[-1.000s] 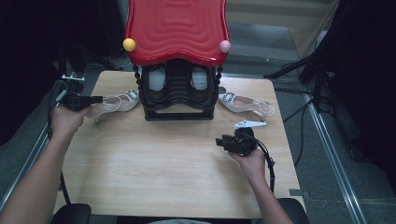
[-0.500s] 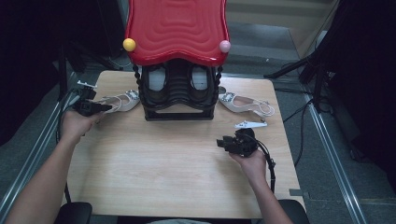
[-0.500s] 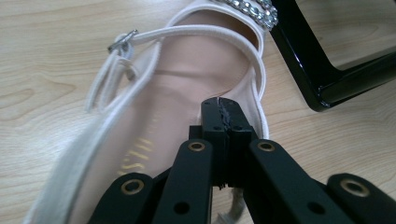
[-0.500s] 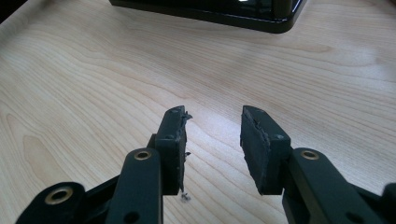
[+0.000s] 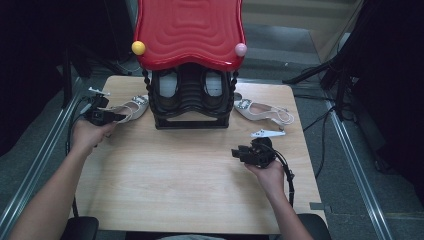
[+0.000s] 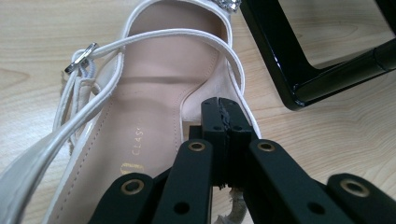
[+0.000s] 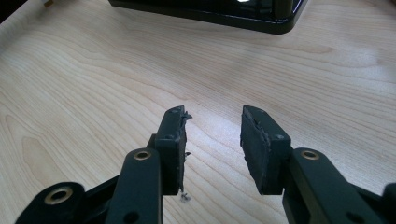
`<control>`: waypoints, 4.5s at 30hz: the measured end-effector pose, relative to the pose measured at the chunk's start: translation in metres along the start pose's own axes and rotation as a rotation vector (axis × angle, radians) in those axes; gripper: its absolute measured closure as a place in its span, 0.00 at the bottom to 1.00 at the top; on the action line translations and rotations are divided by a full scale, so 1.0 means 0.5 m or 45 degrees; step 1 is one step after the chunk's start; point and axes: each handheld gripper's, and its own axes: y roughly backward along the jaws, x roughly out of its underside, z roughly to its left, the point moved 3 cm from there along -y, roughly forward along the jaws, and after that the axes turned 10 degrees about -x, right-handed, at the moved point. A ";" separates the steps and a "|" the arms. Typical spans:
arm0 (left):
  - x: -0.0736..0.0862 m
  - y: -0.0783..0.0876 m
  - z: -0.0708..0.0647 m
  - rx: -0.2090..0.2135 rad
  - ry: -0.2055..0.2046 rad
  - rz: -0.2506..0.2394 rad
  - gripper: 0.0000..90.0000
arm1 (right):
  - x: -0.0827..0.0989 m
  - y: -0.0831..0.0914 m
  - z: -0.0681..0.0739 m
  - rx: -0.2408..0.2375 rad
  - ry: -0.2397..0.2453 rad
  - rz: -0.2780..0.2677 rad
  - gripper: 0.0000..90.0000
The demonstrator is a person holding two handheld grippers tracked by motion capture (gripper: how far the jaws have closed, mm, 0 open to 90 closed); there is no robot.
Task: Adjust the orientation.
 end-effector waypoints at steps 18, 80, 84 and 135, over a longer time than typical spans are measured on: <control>-0.017 -0.021 -0.060 0.076 0.057 0.032 1.00 | -0.003 -0.002 0.001 -0.002 0.008 0.000 0.69; -0.030 -0.008 0.021 -0.202 0.039 0.161 0.57 | 0.001 0.001 -0.001 0.012 0.007 0.003 0.69; -0.023 -0.015 0.038 -0.173 0.092 0.158 0.56 | 0.001 0.003 -0.002 0.015 0.003 0.001 0.69; -0.092 0.110 0.045 -0.098 0.271 -0.087 0.92 | 0.000 0.005 -0.003 0.020 0.012 -0.008 0.69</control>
